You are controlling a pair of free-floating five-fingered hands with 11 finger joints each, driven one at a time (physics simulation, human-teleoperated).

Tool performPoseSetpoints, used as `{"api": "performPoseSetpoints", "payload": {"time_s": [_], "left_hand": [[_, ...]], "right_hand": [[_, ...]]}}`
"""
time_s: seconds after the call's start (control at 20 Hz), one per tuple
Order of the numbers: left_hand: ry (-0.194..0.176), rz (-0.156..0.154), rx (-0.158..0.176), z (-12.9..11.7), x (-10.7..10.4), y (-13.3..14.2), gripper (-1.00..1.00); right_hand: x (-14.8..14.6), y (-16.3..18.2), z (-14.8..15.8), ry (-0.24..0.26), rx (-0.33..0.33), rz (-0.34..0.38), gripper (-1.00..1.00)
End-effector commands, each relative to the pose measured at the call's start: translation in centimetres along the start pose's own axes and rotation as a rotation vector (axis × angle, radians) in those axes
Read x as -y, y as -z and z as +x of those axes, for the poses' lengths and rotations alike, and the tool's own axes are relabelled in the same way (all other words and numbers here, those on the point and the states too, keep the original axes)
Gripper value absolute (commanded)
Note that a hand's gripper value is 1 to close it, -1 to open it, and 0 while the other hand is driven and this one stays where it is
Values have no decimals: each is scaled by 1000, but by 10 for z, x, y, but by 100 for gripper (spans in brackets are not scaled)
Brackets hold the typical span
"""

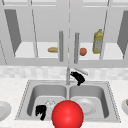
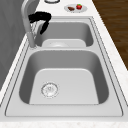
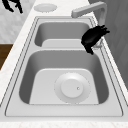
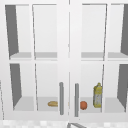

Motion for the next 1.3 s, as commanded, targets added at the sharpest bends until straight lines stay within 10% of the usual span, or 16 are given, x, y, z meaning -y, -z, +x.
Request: {"api": "performPoseSetpoints", "payload": {"time_s": [0.0, 1.25], "left_hand": [[0, 0, 0, 0, 0, 0, 0], [0, 0, 0, 0, 0, 0, 0]], "right_hand": [[0, 15, -5, 43, -27, 110, -100], [27, 19, -44, 279, -79, 401, -100]]}}
